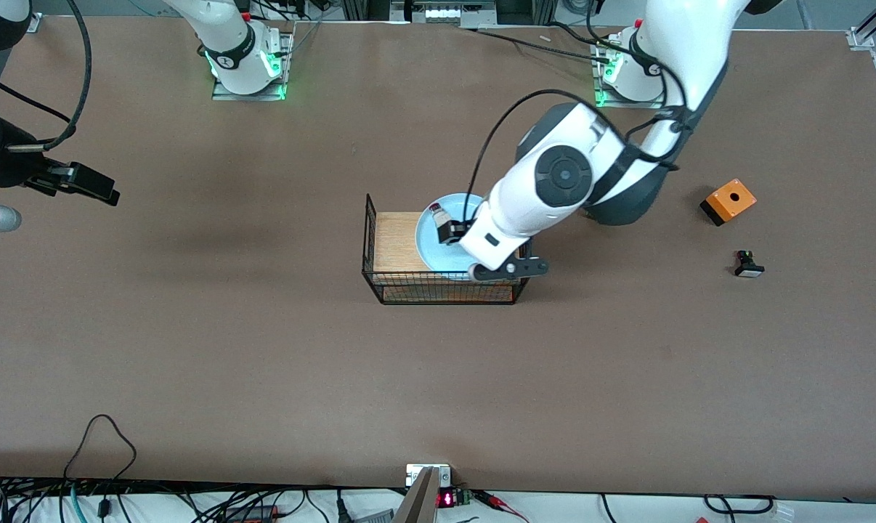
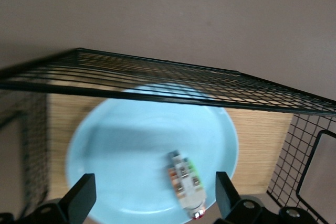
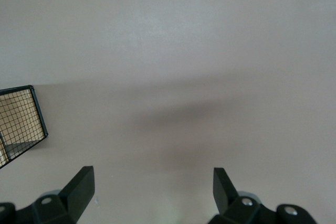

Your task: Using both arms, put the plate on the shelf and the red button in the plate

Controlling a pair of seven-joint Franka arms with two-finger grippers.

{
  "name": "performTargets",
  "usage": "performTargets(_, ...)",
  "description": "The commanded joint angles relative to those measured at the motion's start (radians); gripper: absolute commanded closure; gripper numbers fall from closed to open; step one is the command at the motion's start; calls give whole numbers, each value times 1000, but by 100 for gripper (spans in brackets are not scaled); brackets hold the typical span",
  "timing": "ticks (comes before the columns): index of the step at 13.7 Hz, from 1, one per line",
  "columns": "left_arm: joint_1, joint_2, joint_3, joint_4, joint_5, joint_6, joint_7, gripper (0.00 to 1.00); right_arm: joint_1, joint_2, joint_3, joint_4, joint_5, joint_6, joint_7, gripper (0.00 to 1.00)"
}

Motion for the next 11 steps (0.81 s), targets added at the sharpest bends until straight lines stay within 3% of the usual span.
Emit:
performTargets(1,52,-94,-10,-11,116,-166,0,0,-3,12,6,27,-10,-4,22,0)
performTargets(3,63,-145,-13,-7,248,-295,93,0,3,12,12,27,-24,-4,22,0)
performTargets(5,68,-182,-1,61,319,-407,248,0,1,12,13,27,-24,-4,20,0)
performTargets(7,143,-186,-10,118,314,-540,361,0,-2,13,12,27,-22,-4,17,0)
performTargets(9,215,-247,8,106,253,-559,443,0,1,13,12,27,-24,-4,16,0)
performTargets(10,224,-298,89,47,174,-564,499,0,0,13,12,27,-24,-4,16,0)
performTargets(11,190,-367,232,-34,64,-543,585,0,-2,13,12,27,-24,-4,16,0)
